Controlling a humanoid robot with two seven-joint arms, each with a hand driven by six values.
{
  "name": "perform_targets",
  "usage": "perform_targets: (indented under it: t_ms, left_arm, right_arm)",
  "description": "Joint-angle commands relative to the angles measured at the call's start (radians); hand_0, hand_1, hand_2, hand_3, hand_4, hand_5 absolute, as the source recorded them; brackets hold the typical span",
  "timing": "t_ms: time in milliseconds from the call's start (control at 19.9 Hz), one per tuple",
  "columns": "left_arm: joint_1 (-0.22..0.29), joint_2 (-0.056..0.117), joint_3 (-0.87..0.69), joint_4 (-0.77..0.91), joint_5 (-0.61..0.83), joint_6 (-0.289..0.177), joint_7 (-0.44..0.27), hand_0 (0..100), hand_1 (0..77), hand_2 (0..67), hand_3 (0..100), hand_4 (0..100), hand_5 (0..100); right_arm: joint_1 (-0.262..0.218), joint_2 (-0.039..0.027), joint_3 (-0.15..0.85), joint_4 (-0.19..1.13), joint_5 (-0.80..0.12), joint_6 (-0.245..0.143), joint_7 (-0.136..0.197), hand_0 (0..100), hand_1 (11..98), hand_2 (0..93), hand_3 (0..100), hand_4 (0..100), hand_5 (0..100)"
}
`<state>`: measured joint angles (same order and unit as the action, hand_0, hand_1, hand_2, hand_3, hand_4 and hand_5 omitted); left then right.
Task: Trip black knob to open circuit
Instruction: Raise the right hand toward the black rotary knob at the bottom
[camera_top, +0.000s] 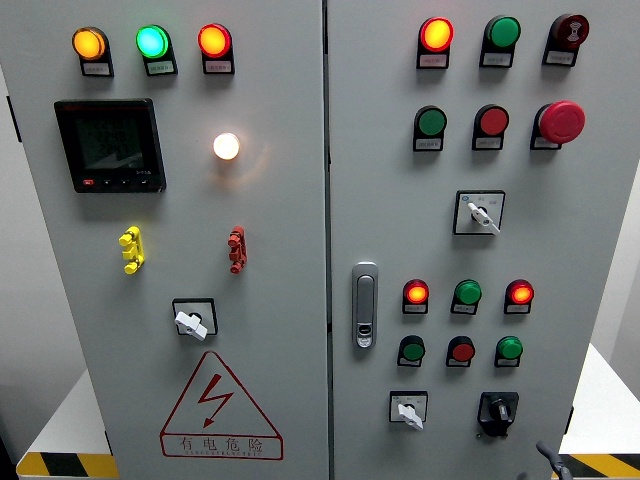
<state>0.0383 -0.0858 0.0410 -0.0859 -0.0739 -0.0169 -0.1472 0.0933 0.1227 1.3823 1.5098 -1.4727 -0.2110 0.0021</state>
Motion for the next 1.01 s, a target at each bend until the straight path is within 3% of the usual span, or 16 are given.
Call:
perform_targets:
  t_ms: [0,251,503,553,603,955]
  left_arm:
    - [0.000,0.000,-0.001,0.000,0.000,0.000,0.000,0,3.5,12.7,21,7,2]
    - [0.000,-0.002,0.000,0.000,0.000,0.000,0.000,0,3.5,12.7,21,7,2]
    - [0.000,-0.002,0.000,0.000,0.000,0.000,0.000,0,3.4,12.7,21,7,2]
    - [0.000,-0.002,0.000,0.000,0.000,0.000,0.000,0,3.4,12.7,21,7,2]
    - [0.000,-0.002,0.000,0.000,0.000,0.000,0.000,0,3.5,12.7,21,7,2]
    - [0.000,-0.002,0.000,0.000,0.000,0.000,0.000,0,3.7,12.7,21,7,2]
  right_arm:
    - [0.025,0.0000,-0.002,-0.020,0.000,0.001,-0.004,79,47.2,6.0,85,81,84]
    - [0.049,0.0046,-0.014,-0.055,0.000,0.002,-0.007,80,47.0,6.0,88,83,86]
    - [0.075,0.0046,-0.019,-0.074,0.002,0.002,-0.007,81,46.9,6.0,88,84,88]
    - [0.079,0.0106,-0.026,-0.074,0.002,0.002,-0.007,81,46.9,6.0,88,84,88]
    - [0.082,0.0122,-0.031,-0.074,0.002,0.002,-0.007,81,46.9,6.1,88,84,88]
    - [0.085,0.0122,-0.042,-0.077,0.002,0.004,-0.008,81,46.6,6.1,88,85,90]
